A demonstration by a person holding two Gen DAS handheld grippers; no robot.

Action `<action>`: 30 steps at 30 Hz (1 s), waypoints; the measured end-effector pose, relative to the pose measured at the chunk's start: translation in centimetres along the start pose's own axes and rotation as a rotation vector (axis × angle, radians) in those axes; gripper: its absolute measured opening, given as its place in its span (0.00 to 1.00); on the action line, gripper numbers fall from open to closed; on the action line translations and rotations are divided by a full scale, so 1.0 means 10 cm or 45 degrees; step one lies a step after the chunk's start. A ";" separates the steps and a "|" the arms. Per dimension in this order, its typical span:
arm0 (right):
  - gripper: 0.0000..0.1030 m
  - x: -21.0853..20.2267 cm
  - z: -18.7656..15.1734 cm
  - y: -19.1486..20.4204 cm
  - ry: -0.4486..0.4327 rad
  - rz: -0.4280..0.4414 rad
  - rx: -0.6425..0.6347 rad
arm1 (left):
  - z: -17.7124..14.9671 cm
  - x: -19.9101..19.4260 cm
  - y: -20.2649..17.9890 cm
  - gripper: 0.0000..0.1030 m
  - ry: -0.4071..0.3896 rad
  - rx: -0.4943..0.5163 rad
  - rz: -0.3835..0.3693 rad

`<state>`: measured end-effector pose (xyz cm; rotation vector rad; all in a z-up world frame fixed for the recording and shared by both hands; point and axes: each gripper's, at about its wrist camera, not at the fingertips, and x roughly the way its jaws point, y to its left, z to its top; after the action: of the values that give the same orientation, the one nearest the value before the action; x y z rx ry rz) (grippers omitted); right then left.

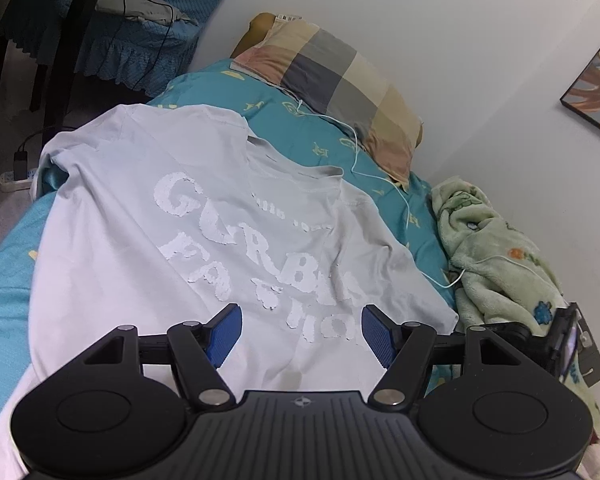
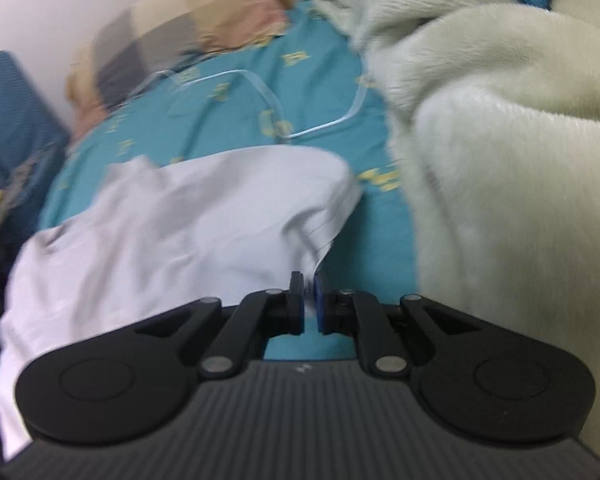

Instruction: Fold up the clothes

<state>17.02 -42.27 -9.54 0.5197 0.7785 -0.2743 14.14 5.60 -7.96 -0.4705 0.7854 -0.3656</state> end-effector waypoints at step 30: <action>0.60 -1.17 -1.21 0.26 0.146 0.380 -0.115 | -0.11 -0.59 0.52 0.80 0.450 0.363 0.431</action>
<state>2.93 -33.06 -7.37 0.5616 0.8086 0.0670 10.21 12.52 -7.97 0.0015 1.1169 -0.2402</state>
